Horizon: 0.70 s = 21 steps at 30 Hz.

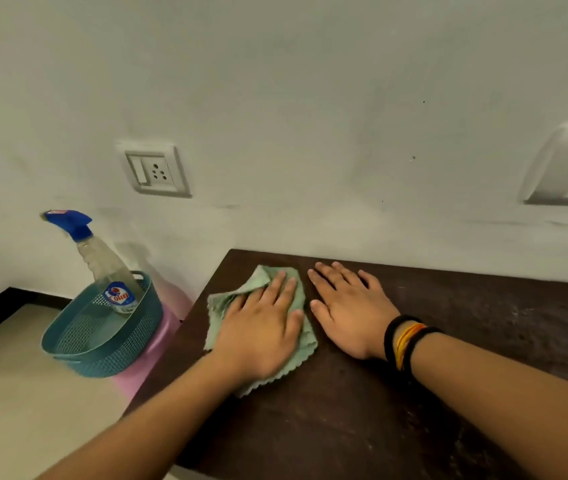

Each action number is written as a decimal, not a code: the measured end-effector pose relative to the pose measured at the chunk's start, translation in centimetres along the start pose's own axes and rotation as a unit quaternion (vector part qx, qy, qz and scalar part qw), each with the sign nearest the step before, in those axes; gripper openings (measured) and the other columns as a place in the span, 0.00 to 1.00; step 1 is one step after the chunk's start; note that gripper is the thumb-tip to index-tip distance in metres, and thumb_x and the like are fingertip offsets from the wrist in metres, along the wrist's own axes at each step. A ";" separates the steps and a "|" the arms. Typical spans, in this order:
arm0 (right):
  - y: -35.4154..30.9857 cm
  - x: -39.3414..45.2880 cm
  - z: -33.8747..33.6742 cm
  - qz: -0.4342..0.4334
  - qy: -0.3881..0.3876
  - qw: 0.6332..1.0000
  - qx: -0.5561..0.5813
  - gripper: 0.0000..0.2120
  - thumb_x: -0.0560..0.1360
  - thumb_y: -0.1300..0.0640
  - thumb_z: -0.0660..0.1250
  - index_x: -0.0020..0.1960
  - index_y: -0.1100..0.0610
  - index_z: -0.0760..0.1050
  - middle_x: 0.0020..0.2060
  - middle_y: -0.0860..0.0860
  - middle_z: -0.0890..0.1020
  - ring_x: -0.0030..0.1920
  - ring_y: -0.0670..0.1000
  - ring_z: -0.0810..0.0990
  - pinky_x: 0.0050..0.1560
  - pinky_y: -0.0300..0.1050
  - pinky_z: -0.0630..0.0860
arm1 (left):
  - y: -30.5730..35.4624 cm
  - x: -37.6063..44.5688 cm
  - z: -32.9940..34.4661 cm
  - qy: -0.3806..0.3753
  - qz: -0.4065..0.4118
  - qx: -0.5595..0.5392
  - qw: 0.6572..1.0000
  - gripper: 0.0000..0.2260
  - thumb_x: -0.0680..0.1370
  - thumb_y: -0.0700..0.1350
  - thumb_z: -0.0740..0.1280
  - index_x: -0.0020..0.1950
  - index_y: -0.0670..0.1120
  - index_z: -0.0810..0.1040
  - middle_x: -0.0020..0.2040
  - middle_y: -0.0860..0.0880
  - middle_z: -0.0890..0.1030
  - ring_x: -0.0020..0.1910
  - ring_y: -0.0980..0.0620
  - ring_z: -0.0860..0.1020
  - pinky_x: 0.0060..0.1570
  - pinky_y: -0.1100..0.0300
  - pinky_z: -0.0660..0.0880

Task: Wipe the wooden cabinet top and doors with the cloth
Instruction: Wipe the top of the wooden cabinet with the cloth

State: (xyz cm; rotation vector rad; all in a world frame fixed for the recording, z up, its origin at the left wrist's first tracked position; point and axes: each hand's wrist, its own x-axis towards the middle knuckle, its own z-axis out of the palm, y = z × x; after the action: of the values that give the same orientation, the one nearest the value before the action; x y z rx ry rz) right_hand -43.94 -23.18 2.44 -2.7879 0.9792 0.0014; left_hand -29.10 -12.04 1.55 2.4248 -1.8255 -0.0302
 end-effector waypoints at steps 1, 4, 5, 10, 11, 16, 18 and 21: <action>-0.1 0.0 0.0 -0.001 -0.003 1.000 0.004 0.29 0.83 0.42 0.43 0.82 0.48 0.45 0.82 0.47 0.48 0.81 0.49 0.44 0.78 0.57 0.44 | 0.1 2.1 -0.5 -0.015 0.008 -0.022 1.000 0.27 0.83 0.60 0.43 0.82 0.57 0.45 0.83 0.55 0.45 0.81 0.52 0.45 0.78 0.49 0.45; 0.2 -0.1 -0.2 0.003 -0.009 1.000 0.009 0.29 0.83 0.42 0.43 0.82 0.48 0.45 0.82 0.46 0.47 0.81 0.49 0.43 0.79 0.56 0.43 | -4.2 3.8 -1.8 -0.029 -0.096 -0.020 0.995 0.27 0.83 0.61 0.42 0.82 0.58 0.45 0.83 0.54 0.46 0.81 0.49 0.44 0.78 0.46 0.43; 0.3 -0.2 -0.2 -0.003 -0.016 1.000 0.009 0.29 0.83 0.42 0.43 0.82 0.48 0.44 0.82 0.46 0.47 0.81 0.49 0.43 0.79 0.55 0.43 | -4.7 1.6 -1.4 -0.022 -0.112 -0.002 0.993 0.27 0.82 0.61 0.41 0.81 0.58 0.44 0.83 0.54 0.44 0.81 0.48 0.43 0.78 0.45 0.43; 0.0 -0.2 -0.3 0.000 0.008 1.000 0.003 0.30 0.83 0.43 0.43 0.82 0.52 0.46 0.82 0.49 0.50 0.81 0.50 0.46 0.79 0.53 0.45 | 0.9 0.9 -0.4 -0.032 0.025 -0.007 0.999 0.27 0.81 0.61 0.41 0.81 0.61 0.42 0.82 0.58 0.42 0.81 0.52 0.40 0.78 0.47 0.39; 0.1 -0.3 -0.4 0.003 0.010 1.000 -0.011 0.30 0.83 0.43 0.43 0.82 0.53 0.46 0.82 0.50 0.50 0.81 0.51 0.47 0.79 0.54 0.46 | -0.3 2.6 -1.6 -0.038 -0.012 -0.026 0.999 0.26 0.82 0.61 0.42 0.81 0.61 0.44 0.82 0.56 0.44 0.81 0.51 0.42 0.78 0.46 0.40; 0.5 -1.0 -0.8 0.000 -0.009 0.999 -0.043 0.30 0.83 0.41 0.43 0.82 0.52 0.48 0.81 0.51 0.52 0.80 0.54 0.50 0.78 0.56 0.52 | -1.3 -6.9 -1.0 -0.047 -0.036 0.030 0.998 0.31 0.75 0.66 0.33 0.79 0.64 0.38 0.80 0.58 0.38 0.80 0.52 0.37 0.78 0.46 0.39; 0.3 -1.1 -0.7 0.004 -0.003 0.999 -0.039 0.30 0.83 0.42 0.44 0.82 0.52 0.49 0.81 0.51 0.52 0.80 0.55 0.51 0.77 0.56 0.53 | 1.0 -6.3 -0.4 -0.045 0.061 0.008 0.997 0.28 0.77 0.65 0.35 0.79 0.65 0.39 0.80 0.59 0.38 0.80 0.54 0.37 0.78 0.47 0.38; 0.0 -1.5 -0.8 0.009 -0.013 0.999 -0.042 0.30 0.83 0.42 0.43 0.82 0.52 0.48 0.82 0.51 0.51 0.80 0.55 0.50 0.78 0.56 0.52 | -2.1 -2.6 -1.7 -0.038 -0.039 0.003 0.998 0.27 0.81 0.63 0.40 0.80 0.63 0.42 0.83 0.56 0.44 0.81 0.52 0.42 0.78 0.47 0.41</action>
State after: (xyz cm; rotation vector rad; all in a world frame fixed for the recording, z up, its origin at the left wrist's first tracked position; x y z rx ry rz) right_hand -45.15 -22.46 3.33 -2.8459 1.0222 0.0818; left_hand -27.71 -8.84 2.95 2.5326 -1.7611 -0.1239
